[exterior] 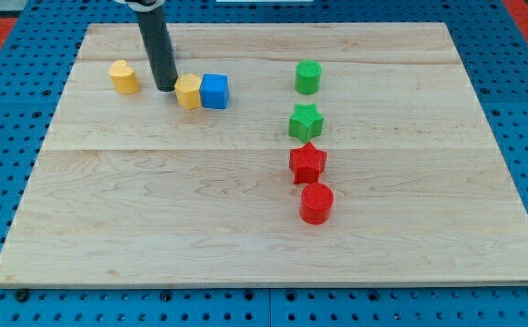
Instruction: Slide blue cube above green star
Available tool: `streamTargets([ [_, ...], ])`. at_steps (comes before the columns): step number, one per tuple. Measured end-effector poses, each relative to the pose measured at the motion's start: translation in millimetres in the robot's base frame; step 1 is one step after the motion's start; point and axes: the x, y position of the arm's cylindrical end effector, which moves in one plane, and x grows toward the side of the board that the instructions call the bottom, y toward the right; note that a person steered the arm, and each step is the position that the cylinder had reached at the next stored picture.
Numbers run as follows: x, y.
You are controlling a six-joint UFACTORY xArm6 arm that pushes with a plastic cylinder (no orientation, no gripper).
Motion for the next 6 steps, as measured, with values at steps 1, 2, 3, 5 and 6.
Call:
streamTargets([
  [1,-2,17],
  [2,7,49],
  [3,14,22],
  [5,45,48],
  [6,45,92],
])
